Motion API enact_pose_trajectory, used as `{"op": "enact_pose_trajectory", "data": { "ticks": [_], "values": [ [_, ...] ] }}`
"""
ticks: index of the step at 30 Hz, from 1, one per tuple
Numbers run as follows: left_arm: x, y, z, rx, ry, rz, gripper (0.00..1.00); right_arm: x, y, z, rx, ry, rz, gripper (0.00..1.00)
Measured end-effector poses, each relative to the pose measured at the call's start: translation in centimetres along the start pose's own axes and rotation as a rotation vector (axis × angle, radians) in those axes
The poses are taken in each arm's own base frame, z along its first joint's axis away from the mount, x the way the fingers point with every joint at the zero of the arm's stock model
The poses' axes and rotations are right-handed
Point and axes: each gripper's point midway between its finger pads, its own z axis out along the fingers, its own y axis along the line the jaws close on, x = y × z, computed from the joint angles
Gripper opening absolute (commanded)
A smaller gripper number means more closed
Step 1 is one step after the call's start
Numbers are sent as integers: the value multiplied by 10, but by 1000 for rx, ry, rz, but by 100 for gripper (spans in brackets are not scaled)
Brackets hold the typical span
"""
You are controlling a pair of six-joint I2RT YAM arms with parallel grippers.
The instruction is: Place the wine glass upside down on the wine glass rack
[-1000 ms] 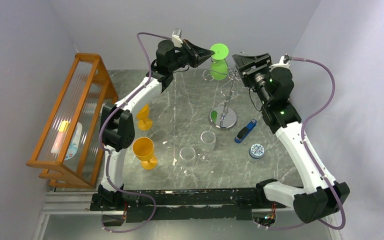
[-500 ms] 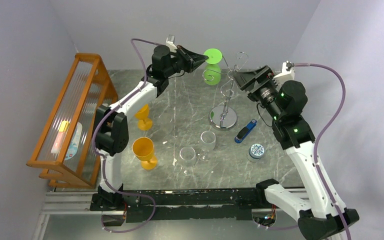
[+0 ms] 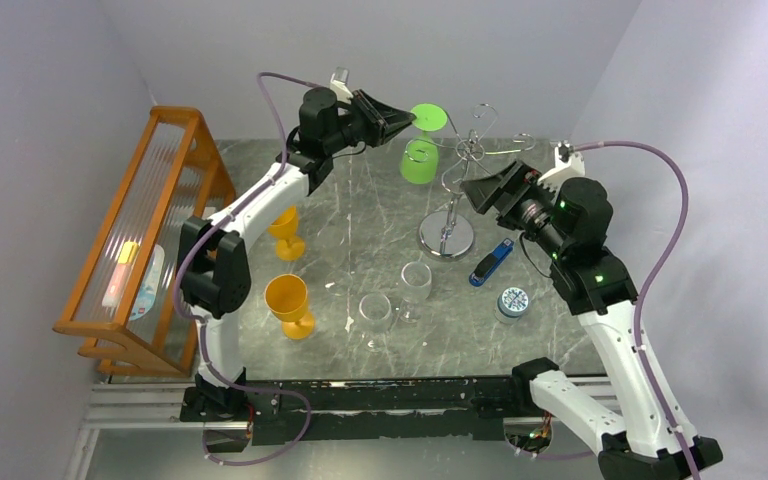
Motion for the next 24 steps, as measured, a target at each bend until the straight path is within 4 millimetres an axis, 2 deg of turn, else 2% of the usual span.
{"op": "enact_pose_trajectory", "data": {
  "ticks": [5,9,14,15,16,18,21,24],
  "values": [
    [5,8,-3,-39,24,26,53,13,-11,-5,29,40,-35,84],
    [9,14,-15,-80,29,59,68,15,-14,-9,39,49,-60,84],
    [9,5,-45,-101,7,150,76,22,-18,-11,38,83,-105,85],
    [2,-4,-71,-108,-22,226,79,24,-17,-13,31,90,-113,85],
    [1,-4,-73,-109,-24,231,80,27,-16,-15,14,104,-131,85],
    [-7,-7,-95,-125,-55,311,81,32,-15,-18,-7,118,-149,85],
    [-14,0,-128,-200,-82,432,81,44,-17,-21,-29,149,-164,85],
    [-11,5,-159,-286,-62,598,74,56,-22,-21,-35,185,-167,85]
  ]
}}
